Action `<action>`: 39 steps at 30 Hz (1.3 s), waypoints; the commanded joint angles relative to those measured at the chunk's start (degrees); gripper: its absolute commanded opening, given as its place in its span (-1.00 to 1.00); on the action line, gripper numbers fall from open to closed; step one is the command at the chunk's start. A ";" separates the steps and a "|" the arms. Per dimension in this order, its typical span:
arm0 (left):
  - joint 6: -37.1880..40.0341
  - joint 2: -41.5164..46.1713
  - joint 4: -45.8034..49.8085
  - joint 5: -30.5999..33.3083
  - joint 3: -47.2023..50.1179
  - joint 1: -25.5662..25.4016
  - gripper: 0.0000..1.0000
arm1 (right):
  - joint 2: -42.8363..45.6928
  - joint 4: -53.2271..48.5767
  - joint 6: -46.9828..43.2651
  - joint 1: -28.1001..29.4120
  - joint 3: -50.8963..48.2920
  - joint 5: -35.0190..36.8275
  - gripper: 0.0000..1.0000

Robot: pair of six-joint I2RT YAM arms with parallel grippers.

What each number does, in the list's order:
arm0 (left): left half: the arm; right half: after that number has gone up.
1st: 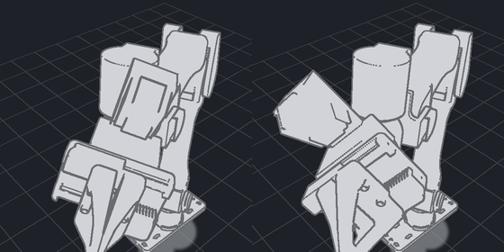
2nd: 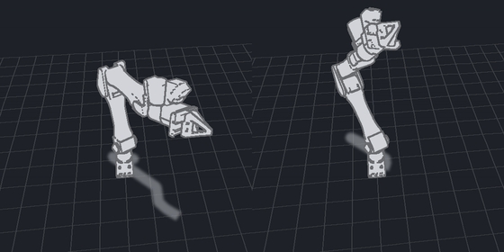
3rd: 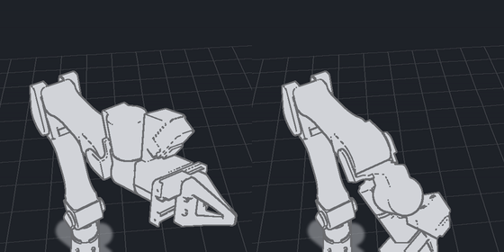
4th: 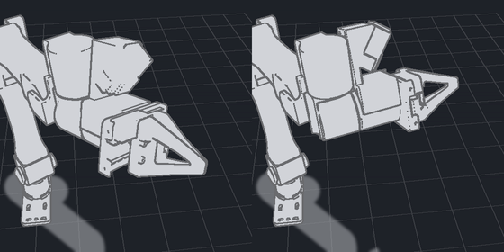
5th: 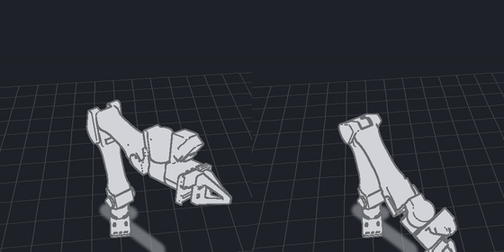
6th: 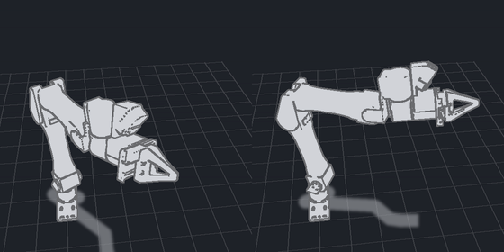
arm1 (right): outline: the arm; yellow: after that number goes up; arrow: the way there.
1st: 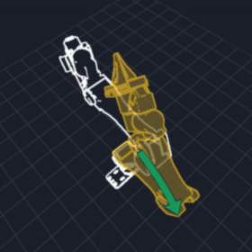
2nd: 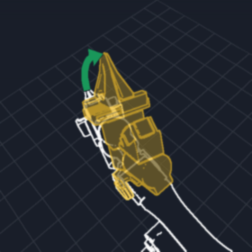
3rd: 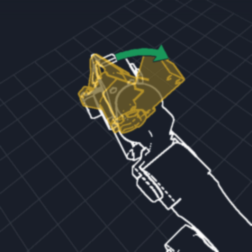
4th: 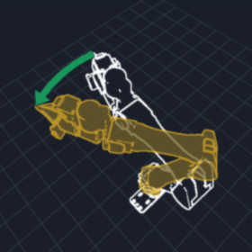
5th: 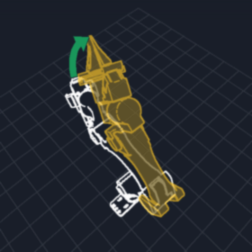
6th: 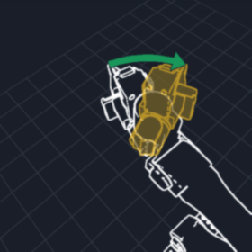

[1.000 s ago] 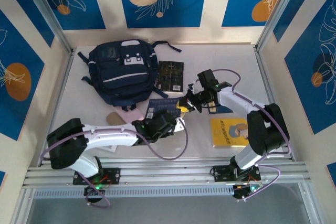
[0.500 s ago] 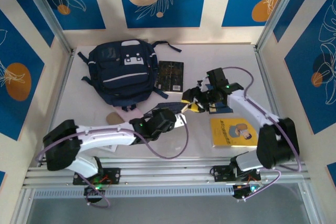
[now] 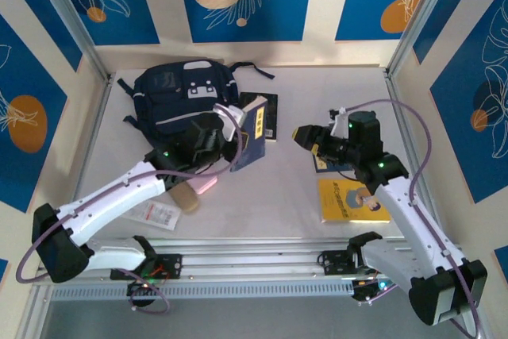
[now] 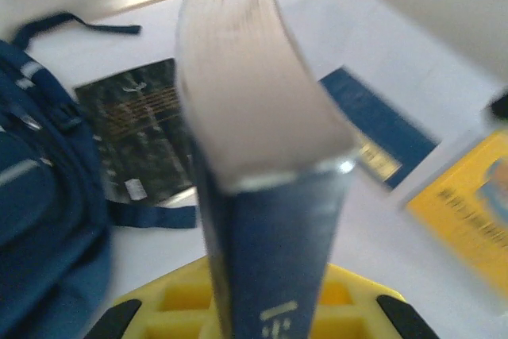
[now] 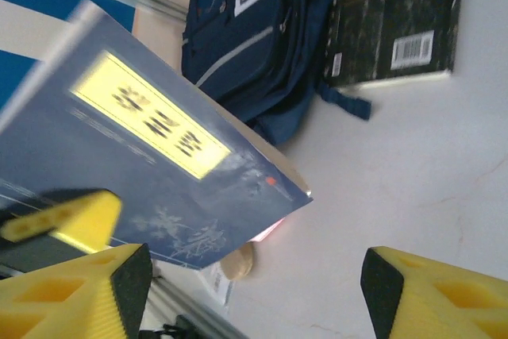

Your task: Pack the student bag

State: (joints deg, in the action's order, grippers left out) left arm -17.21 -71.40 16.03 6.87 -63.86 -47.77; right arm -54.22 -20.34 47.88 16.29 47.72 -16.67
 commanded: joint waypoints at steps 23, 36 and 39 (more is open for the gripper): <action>-55.47 7.69 -27.46 -3.41 11.94 2.33 -1.00 | -2.15 51.05 30.69 13.14 -14.24 1.00 0.40; -53.26 4.74 -25.69 -7.89 11.46 2.46 -0.55 | 0.35 41.07 23.98 13.50 -9.39 6.78 -1.00; -41.25 6.30 -10.81 -3.96 6.67 2.60 0.07 | 3.77 32.58 19.40 12.49 -8.34 9.22 -1.00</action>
State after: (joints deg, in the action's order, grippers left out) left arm -69.97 -66.37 -6.07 2.11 -52.16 -45.19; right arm -54.41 18.65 73.23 29.39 36.07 -11.35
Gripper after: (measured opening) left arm 0.474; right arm 0.104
